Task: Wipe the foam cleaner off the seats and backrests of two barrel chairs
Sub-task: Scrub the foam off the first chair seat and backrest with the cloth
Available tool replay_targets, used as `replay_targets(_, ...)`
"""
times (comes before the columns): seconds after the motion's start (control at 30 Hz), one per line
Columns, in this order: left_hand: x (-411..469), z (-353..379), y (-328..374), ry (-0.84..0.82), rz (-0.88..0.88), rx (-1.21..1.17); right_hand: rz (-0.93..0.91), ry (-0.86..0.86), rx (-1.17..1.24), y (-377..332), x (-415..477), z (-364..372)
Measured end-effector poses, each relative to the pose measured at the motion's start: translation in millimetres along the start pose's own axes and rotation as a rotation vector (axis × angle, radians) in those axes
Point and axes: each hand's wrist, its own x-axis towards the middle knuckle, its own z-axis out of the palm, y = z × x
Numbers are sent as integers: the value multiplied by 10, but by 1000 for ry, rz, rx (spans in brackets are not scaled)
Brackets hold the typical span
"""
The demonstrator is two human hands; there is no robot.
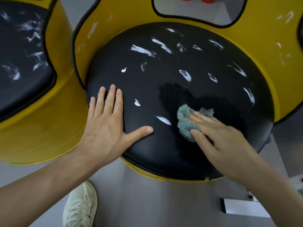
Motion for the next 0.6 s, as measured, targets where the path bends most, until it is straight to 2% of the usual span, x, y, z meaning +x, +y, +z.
replay_targets(0.1, -2, -2, 7, 4, -6, 1, -12, -22, -26, 14, -118, -14)
replay_targets(0.2, 4, 12, -2, 10, -10, 12, -43, -23, -162, -32, 238, -7)
replay_targets(0.33, 18, 31, -10, 35, -3, 17, 9, -6, -251, -97, 701, 56)
replay_targets(0.43, 20, 39, -6, 34, 6, 32, 21, 0, -289, 51, 454, 88)
replay_targets(0.6, 23, 18, 27, 26, -20, 25, 250, 110, -273, 565, 117, -157)
